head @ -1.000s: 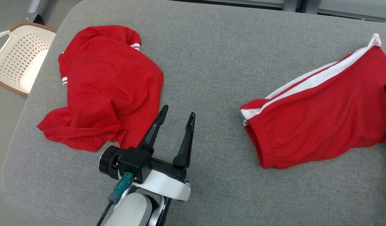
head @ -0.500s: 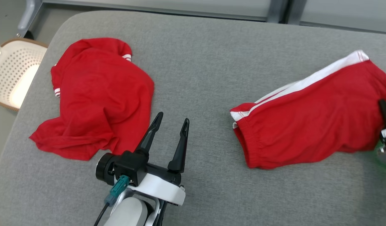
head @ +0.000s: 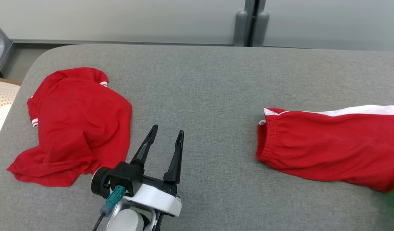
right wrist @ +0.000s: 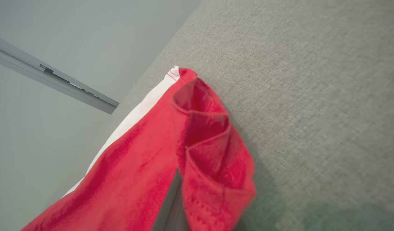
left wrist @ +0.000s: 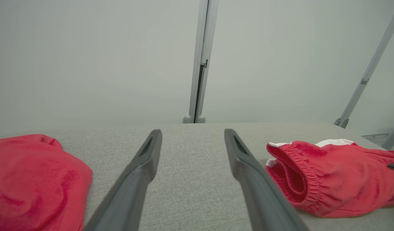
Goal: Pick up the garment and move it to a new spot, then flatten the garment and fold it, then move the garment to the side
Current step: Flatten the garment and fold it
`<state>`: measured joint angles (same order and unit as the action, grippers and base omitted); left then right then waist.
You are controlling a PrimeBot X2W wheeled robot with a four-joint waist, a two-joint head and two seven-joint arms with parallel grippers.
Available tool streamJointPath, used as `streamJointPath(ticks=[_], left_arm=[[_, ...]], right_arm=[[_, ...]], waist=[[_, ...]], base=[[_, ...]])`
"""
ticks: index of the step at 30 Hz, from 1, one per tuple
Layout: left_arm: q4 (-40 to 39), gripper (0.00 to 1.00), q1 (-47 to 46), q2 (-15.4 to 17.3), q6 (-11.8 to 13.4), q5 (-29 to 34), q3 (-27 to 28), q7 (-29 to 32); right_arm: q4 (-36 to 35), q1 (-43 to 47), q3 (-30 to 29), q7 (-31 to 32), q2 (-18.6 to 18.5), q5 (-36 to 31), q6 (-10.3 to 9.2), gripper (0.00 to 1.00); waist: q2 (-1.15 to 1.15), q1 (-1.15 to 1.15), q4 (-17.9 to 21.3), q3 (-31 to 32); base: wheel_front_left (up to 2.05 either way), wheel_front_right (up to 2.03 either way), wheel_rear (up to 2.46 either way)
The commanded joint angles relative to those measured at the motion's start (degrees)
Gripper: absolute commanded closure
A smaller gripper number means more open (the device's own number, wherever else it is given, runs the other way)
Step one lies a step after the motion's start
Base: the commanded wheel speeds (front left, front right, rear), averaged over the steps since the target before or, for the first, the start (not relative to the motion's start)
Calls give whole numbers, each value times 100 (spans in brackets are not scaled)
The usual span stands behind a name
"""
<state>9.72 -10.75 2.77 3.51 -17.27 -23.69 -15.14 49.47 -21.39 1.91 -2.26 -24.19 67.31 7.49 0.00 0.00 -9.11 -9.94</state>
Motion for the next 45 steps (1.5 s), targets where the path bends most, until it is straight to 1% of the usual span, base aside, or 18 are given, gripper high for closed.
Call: streamJointPath(ticks=[1, 2, 4, 7, 8, 10, 18, 23, 28, 34, 37, 38, 39, 41, 45], left_arm=[[13, 0, 38, 23, -39, -12, 29, 0], [27, 0, 45, 23, -50, -10, 32, 0], [55, 0, 73, 28, -48, -18, 60, 0], [75, 0, 96, 24, -49, -34, 74, 0], [75, 0, 96, 24, -49, -34, 74, 0], [85, 0, 101, 24, -51, -42, 86, 0], [132, 0, 224, 24, -82, -33, 184, 0], [147, 0, 309, 24, -72, -70, 168, 0], [140, 0, 351, 24, -52, -104, 130, 0], [145, 0, 430, 24, -31, -128, 127, 0], [160, 0, 444, 23, -20, -139, 158, 0], [161, 0, 445, 23, -19, -139, 164, 0], [161, 0, 450, 23, -18, -139, 166, 0], [162, 0, 465, 23, -14, -140, 168, 0], [139, 0, 457, 23, 1, -153, 173, 0]], right_arm=[[47, -24, 16, -98, -11, -82, 0, 100], [26, -97, 40, -136, 23, -100, 0, 100], [-274, -241, 134, -300, 123, -101, 1, 100], [-770, -183, 228, -378, 215, 72, 0, 100], [-770, -183, 228, -378, 215, 72, 0, 100], [-1131, -112, 380, -402, 240, 146, 1, 100], [-2345, 224, 1277, -320, 289, 321, 1, 100], [-2867, 360, 1843, -299, 296, 443, 1, 100], [-3030, 429, 2352, -314, 235, 464, 1, 100], [-2837, 410, 2817, -374, 209, 457, 1, 100], [-2693, 368, 3057, -300, 220, 498, 1, 100], [-2651, 343, 3139, -298, 203, 456, 1, 82], [-2615, 326, 3233, -267, 211, 445, 1, 0], [-2649, 305, 3431, -177, 242, 509, 1, 0], [-2698, 332, 3784, 54, 171, 668, 1, 0]], waist=[[0, 0, 77, 66], [0, 0, 88, 74], [0, 0, 100, 110], [0, 0, 71, 163], [0, 0, 71, 163], [0, 0, 34, 205], [0, 0, -141, 408], [0, 0, -300, 501], [0, 0, -492, 532], [0, 0, -708, 521], [0, 0, -756, 519], [0, 0, -767, 519], [0, 0, -777, 517], [0, 0, -789, 512], [0, 0, -783, 472]], base=[[0, 0, 0], [0, 0, 0], [0, 0, 0], [0, 0, 0], [0, 0, 0], [0, 0, 0], [0, 0, 0], [0, 0, 0], [0, 0, 0], [0, 0, 0], [0, 0, 0], [0, 0, 0], [0, 0, 0], [0, 0, 0], [0, 0, 0]])
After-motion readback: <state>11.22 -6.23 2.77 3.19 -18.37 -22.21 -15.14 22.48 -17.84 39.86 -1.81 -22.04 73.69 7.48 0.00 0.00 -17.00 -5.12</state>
